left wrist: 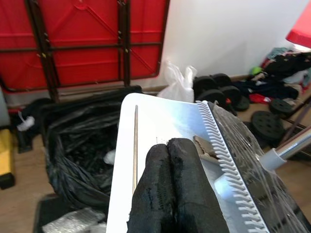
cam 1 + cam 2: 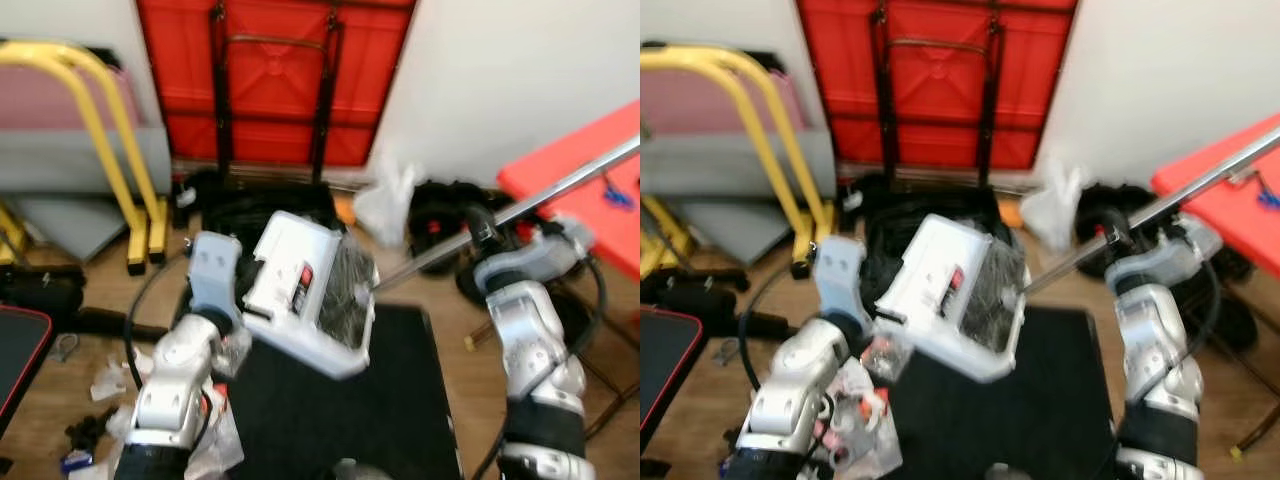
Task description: Sweep floor
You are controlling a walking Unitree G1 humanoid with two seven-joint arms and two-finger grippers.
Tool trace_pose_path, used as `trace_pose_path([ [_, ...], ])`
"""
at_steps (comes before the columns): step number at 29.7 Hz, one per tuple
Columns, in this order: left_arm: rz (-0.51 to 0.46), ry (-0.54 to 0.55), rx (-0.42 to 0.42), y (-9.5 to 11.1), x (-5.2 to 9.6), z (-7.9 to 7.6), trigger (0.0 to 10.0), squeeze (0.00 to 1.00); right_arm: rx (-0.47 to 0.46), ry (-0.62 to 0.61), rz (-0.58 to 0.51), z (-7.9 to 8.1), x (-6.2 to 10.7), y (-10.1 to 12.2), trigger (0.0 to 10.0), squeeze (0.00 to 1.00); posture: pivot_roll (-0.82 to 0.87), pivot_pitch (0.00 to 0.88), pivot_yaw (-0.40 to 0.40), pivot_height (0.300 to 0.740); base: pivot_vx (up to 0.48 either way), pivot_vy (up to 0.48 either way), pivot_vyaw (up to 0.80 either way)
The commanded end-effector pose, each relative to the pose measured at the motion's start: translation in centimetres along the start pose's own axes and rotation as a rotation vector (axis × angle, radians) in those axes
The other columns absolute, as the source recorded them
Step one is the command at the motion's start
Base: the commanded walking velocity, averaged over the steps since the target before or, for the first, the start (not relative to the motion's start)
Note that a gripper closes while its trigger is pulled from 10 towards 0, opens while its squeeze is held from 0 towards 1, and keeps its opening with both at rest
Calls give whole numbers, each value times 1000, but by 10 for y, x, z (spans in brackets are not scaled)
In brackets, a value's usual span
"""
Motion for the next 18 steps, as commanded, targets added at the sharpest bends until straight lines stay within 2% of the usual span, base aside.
trace_pose_path([
  [1,12,-21,16,-3,1,-8,10000,0,-11,25,-59,4,0,17,10000,0,-116,69,-132,740,0,-458,0],
  [12,17,-22,19,-4,1,-8,10000,0,-4,17,-53,2,0,15,10000,0,-115,74,-131,740,0,-427,0],
  [15,22,30,29,-5,0,0,10000,0,3,14,-47,2,0,14,10000,0,-115,76,-131,740,0,0,0],
  [18,25,35,32,-6,0,1,10000,0,6,12,-43,2,1,13,10000,0,-115,76,-131,740,0,0,0],
])
Point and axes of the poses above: a point about 5 cm out from each wrist's last joint towards the gripper, its own x axis pointing back from the gripper into the wrist, its own y axis along the axis of the wrist's last joint, z = x × y, the point moved 5 cm from there along -x, pointing out of the wrist towards the gripper, and after that the axes turned 2 degrees about -x, right-handed, at the moved point
